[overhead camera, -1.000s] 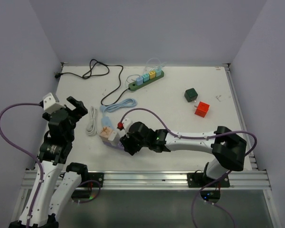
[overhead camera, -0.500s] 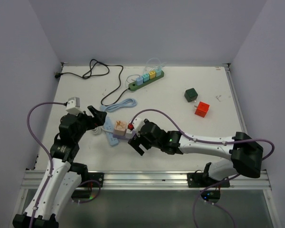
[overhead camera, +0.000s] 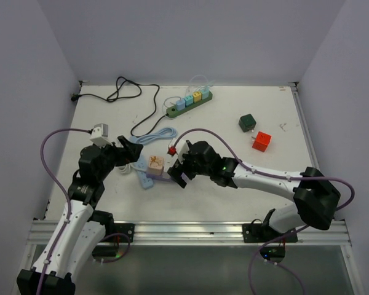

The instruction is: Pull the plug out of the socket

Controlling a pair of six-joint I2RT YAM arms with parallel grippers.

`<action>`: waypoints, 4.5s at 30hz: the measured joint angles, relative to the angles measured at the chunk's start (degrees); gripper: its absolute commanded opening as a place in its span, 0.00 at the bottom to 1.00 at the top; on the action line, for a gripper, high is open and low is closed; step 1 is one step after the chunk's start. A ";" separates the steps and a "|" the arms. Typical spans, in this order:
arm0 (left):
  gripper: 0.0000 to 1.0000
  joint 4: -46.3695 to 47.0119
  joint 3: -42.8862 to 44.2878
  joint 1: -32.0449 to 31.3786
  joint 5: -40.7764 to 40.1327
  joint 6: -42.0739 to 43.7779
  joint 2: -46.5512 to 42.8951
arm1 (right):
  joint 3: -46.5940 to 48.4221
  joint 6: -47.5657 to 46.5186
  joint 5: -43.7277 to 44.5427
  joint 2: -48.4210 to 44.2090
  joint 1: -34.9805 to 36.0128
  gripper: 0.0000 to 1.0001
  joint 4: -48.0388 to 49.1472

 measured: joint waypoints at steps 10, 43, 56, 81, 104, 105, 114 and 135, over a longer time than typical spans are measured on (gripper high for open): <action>0.93 2.36 -2.56 -0.44 1.44 1.05 1.95 | 7.48 -3.41 -11.34 11.47 -3.15 0.94 0.83; 0.92 3.98 -4.02 -5.75 -0.24 1.22 3.19 | 7.74 -0.66 -2.16 2.12 -4.48 0.31 -0.92; 0.92 3.89 -4.02 -6.08 -1.55 1.22 2.84 | -3.63 16.39 11.56 -3.96 -35.26 0.33 -6.38; 0.93 3.54 -4.00 -6.08 -2.16 1.38 3.96 | 19.58 21.59 9.09 19.39 -47.43 0.74 -24.48; 0.93 0.83 -3.67 -6.12 -6.58 0.94 0.35 | 5.05 12.35 -19.93 -2.10 -30.40 0.91 -1.55; 0.93 0.26 -3.48 -6.12 -7.17 0.83 -0.22 | 4.79 11.74 -21.46 -1.57 -28.11 0.92 -0.26; 1.00 -4.70 -0.07 -6.12 -11.45 0.74 -2.99 | 5.35 6.99 -20.39 5.84 -12.61 0.99 7.65; 1.00 -11.72 1.95 -6.34 -17.29 -0.81 -6.34 | 18.75 -3.56 -7.32 21.64 -0.11 0.83 -0.39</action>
